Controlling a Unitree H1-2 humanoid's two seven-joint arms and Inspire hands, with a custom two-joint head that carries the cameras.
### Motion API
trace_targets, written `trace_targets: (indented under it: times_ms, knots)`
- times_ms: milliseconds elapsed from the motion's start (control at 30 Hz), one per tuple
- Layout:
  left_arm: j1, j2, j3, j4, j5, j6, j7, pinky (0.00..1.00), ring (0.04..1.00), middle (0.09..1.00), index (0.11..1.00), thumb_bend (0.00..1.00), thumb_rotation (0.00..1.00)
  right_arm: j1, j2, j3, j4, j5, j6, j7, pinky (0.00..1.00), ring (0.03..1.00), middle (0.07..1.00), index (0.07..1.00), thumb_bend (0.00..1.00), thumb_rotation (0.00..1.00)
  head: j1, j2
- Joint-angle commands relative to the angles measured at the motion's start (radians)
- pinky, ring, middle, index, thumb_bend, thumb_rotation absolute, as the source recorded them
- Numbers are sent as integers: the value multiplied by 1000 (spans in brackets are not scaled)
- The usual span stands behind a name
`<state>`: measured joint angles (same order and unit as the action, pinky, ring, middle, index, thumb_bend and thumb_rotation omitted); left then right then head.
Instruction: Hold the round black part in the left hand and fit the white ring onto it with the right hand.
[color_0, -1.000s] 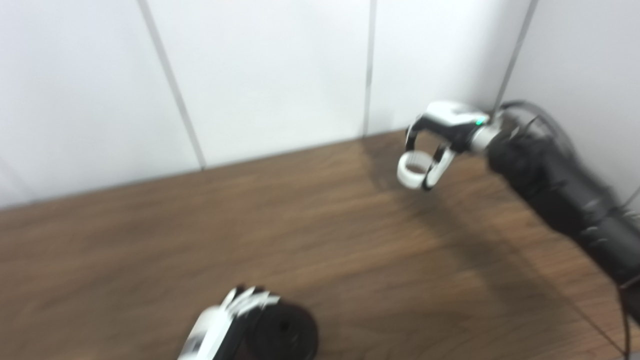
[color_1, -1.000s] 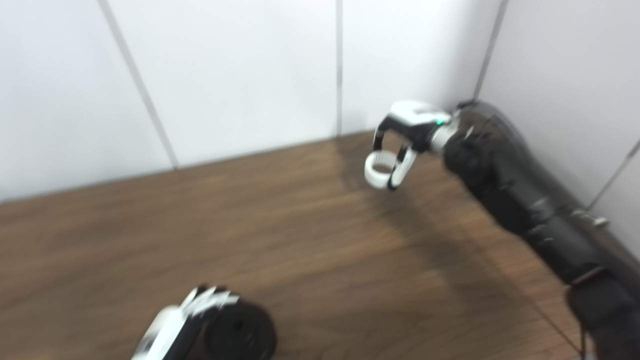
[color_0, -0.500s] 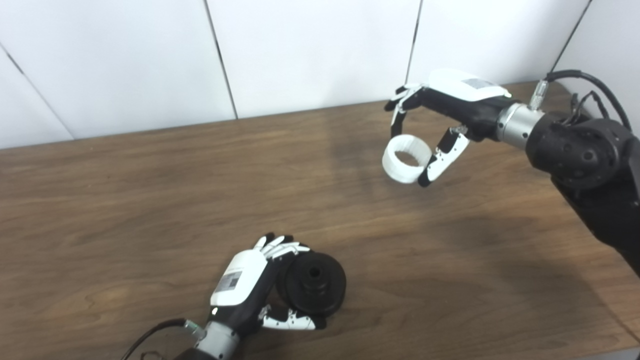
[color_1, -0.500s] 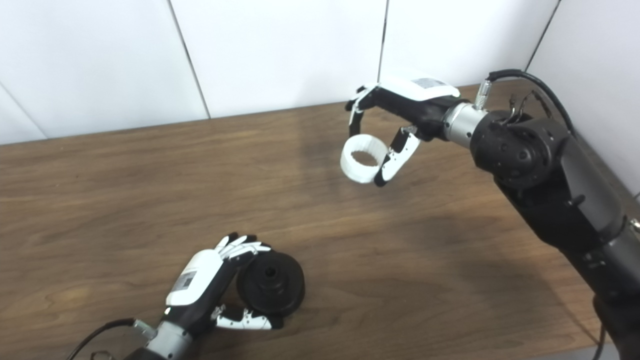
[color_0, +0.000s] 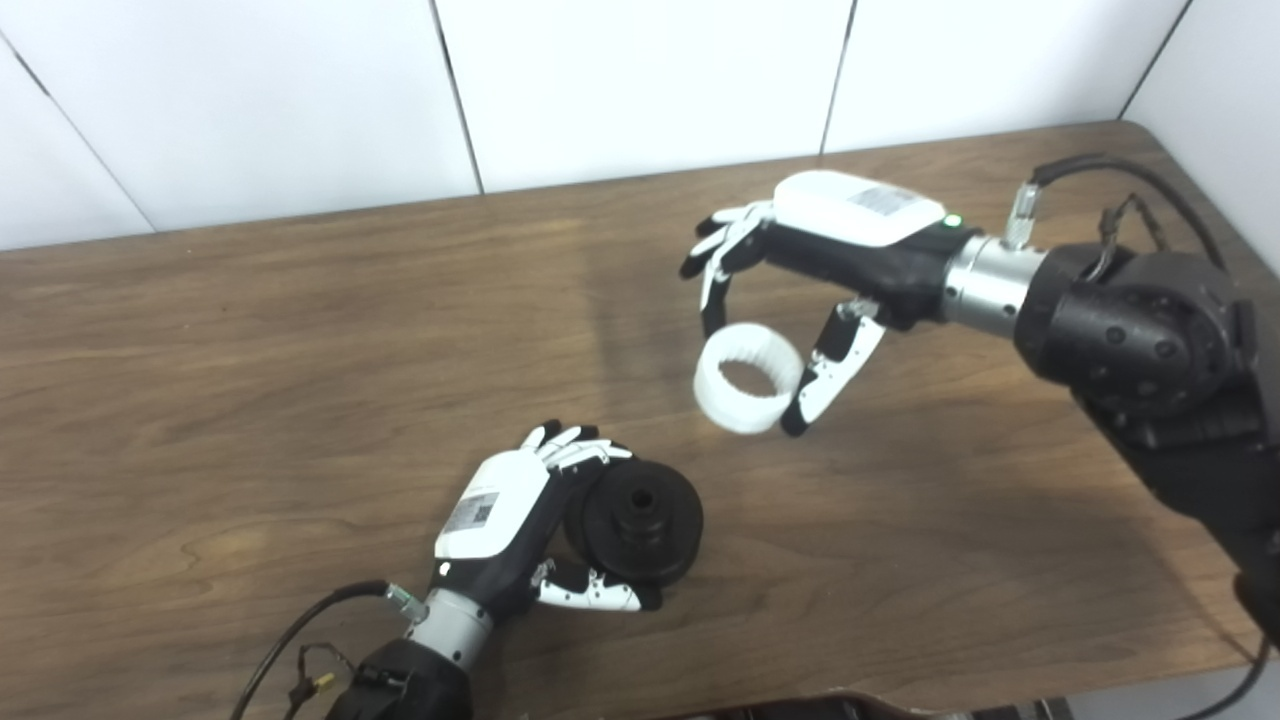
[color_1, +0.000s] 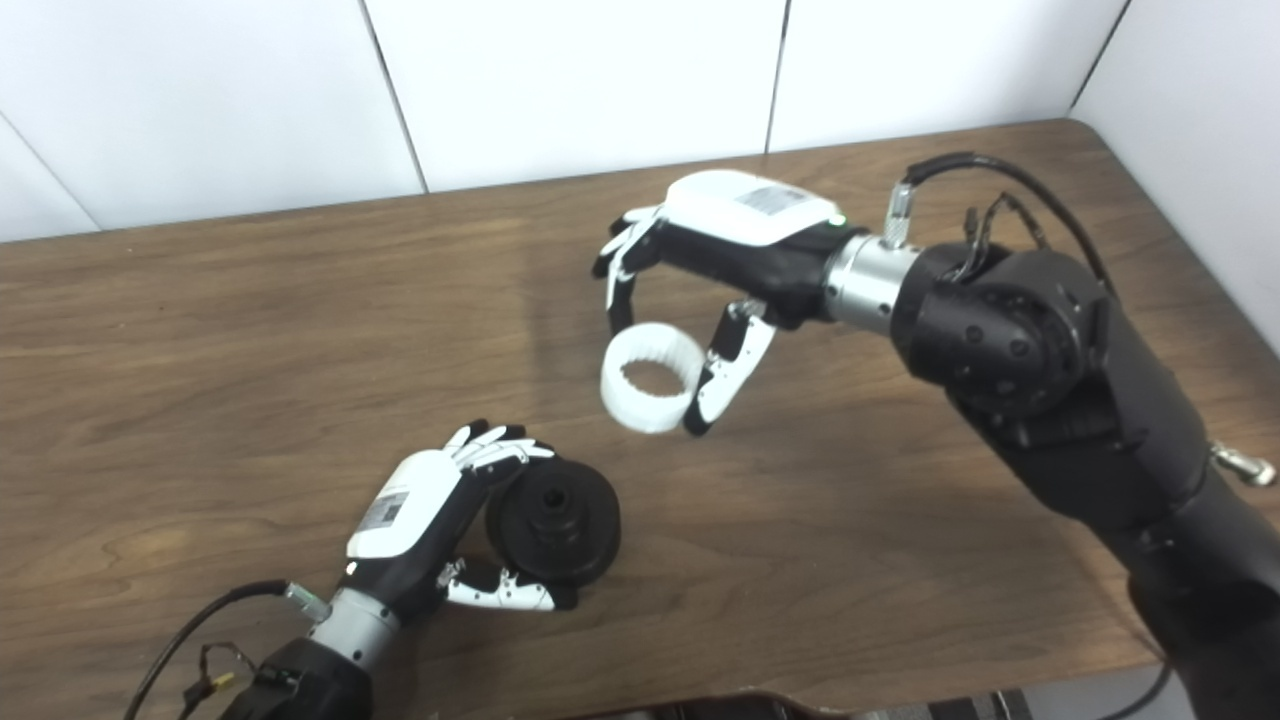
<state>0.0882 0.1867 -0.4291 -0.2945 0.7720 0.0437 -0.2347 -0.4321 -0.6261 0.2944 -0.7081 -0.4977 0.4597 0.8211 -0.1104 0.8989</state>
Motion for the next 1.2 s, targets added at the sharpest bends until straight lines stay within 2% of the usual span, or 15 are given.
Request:
trace_targets:
  times_ms: [0, 367, 800, 1167]
  knots:
    - [-11, -1, -7, 2, 6, 6, -14, 999, 907, 821, 485, 516, 66, -30, 5, -7, -24, -16, -5, -9, 933, 925, 824, 482, 526, 138, 1, 2]
    - [-10, -12, -17, -1, 14, 11, -18, 1000, 915, 826, 485, 516, 66, 32, 80, 44, 29, -44, -113, -48, 920, 906, 810, 480, 527, 142, 16, -2]
    - [-14, -30, -31, -17, 15, 40, -35, 1000, 917, 829, 484, 517, 65, 95, 147, 83, 101, -87, -172, -73, 925, 918, 814, 481, 526, 140, 22, 2]
    - [-18, -37, -45, -20, 18, 50, -39, 1000, 916, 830, 484, 516, 64, 109, 176, 107, 127, -99, -211, -72, 930, 925, 819, 481, 526, 139, 36, 6]
